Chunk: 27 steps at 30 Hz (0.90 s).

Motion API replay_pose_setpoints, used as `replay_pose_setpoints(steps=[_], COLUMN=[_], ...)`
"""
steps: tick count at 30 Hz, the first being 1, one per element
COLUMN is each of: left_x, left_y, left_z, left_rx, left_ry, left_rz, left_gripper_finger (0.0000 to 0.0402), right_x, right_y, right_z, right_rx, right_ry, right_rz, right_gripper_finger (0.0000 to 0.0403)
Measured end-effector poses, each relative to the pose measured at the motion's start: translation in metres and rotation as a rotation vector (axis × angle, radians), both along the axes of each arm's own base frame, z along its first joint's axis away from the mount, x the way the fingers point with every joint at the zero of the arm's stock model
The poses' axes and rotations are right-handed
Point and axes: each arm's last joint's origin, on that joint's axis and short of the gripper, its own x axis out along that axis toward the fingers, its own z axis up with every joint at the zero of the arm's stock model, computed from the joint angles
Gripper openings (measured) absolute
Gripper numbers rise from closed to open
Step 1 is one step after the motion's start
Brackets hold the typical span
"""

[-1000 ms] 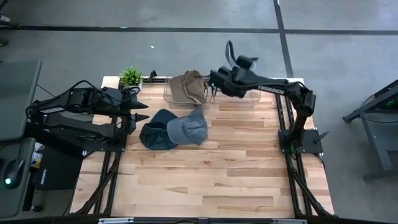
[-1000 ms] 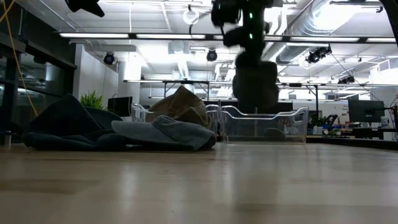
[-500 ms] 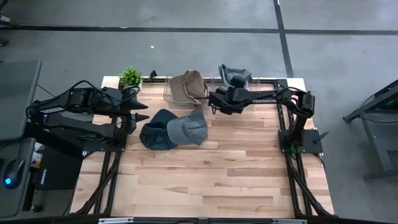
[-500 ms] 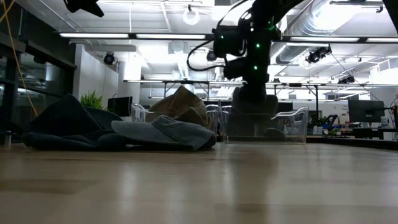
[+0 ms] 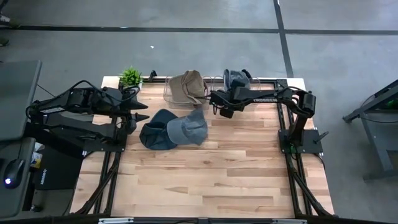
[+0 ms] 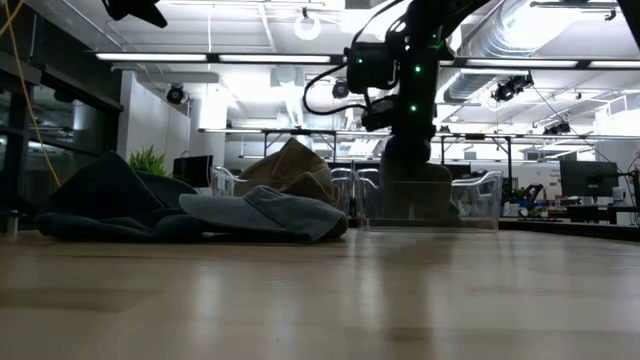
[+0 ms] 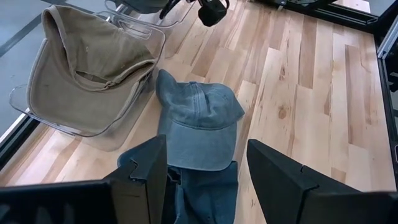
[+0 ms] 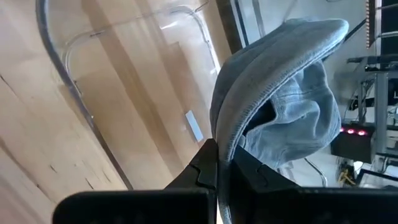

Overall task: Pick & Place hat
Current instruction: Put the top gray cap into the right transparent bin

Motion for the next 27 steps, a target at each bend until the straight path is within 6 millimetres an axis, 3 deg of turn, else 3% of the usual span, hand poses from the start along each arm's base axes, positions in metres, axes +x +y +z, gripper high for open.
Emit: replay_pose_setpoints(steps=[9,23,27], left_x=[0.0,0.0,0.0], left_y=[0.0,0.0,0.0], left_z=[0.0,0.0,0.0], left_rx=[0.001,0.006,0.005], left_ry=[0.0,0.003,0.004], left_rz=[0.001,-0.006,-0.006], left_gripper_finger=[0.0181,0.0181,0.0181], right_x=[-0.006,-0.011,-0.011], right_y=[-0.005,-0.03,-0.037], right_z=[0.012,0.011,0.011], right_rx=[0.103,0.309,0.343], right_ry=[-0.151,-0.294,-0.339], right_rz=[-0.087,-0.15,-0.157], right_gripper_finger=[0.0003,0.0003,0.0027])
